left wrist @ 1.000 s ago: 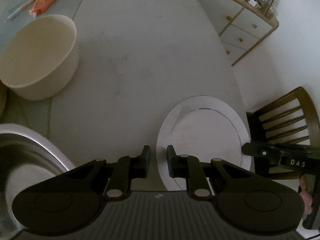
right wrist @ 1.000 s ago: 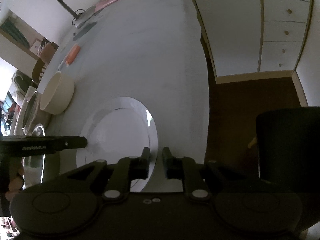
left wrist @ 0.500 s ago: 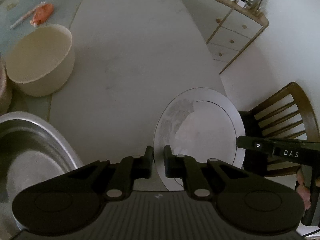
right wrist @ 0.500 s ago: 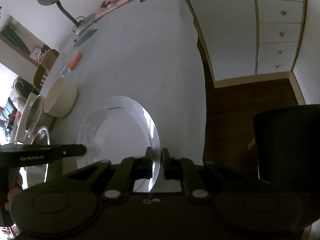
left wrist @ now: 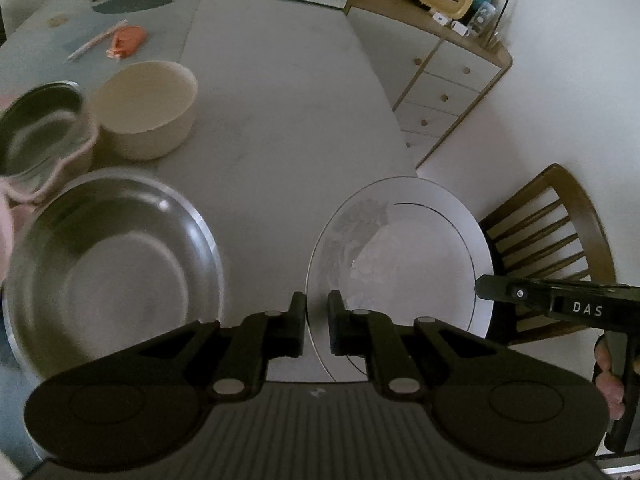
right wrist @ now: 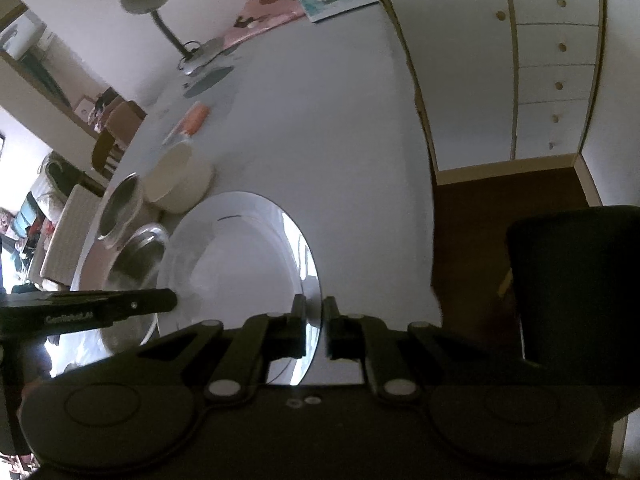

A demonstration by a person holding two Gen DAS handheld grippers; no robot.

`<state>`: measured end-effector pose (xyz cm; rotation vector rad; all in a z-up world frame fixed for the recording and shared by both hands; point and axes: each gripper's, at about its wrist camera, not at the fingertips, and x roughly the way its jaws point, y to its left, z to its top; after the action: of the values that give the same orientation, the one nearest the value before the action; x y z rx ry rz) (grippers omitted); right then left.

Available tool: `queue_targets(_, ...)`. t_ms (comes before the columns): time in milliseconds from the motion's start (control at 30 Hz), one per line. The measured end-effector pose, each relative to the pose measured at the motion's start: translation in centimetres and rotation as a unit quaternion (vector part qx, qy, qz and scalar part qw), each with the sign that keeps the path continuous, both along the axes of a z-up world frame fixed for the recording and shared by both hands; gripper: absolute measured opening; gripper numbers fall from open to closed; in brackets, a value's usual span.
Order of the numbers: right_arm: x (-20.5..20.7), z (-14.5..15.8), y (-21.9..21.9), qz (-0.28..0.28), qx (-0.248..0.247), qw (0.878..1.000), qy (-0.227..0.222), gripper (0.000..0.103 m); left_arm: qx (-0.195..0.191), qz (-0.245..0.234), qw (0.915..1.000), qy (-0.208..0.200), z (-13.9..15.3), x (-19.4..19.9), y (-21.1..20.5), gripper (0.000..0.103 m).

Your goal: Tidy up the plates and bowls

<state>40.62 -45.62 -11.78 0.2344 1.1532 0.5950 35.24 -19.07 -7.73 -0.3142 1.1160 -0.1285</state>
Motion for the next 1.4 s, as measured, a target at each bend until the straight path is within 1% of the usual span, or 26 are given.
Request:
queue_targets(167, -3.3, 1.7, 1.7, 0.01, -0.005, 1.0, -0.011, 0.008, -0.002, 0.006, 0.9999, -0.01, 1.0, -4.0, 2.2, 0.01)
queue_targets(300, -5.9, 2.7, 3.9, 0.023, -0.012, 0.999, -0.019, 0.008, -0.002, 0.018, 0.9997, -0.013, 1.4, -7.3, 4.7, 0.01)
queue_targets(467, -9.2, 3.4, 7.4, 0.041, -0.016, 0.999, -0.023, 0.008, -0.005, 0.037, 0.9992, -0.014, 1.9, -11.4, 8.2, 0.01)
queue_targets(767, -14.7, 3.9, 15.2, 0.077, -0.016, 0.997, -0.019, 0.008, -0.005, 0.072, 0.9974, -0.008, 1.8, -19.0, 16.0, 0.01)
queue_targets(933, -18.0, 3.7, 20.5, 0.105, -0.019, 0.994, -0.017, 0.008, -0.002, 0.095, 0.9955, 0.0, 1.1, -23.1, 20.8, 0.01)
queue_targets(1067, -20.2, 2.8, 24.8, 0.123, -0.024, 0.992, -0.01, 0.008, 0.004, 0.111, 0.9938, 0.013, -0.1, -25.7, 24.1, 0.011)
queue_targets(1200, -22.3, 1.8, 28.5, 0.14, -0.035, 0.99, -0.003, 0.008, 0.005, 0.125, 0.9918, 0.027, -1.7, -27.6, 27.2, 0.012)
queue_targets(1400, -24.2, 0.4, 32.0, 0.151, -0.052, 0.987, 0.01, 0.008, 0.013, 0.127, 0.9909, 0.044, -3.6, -28.6, 29.8, 0.012)
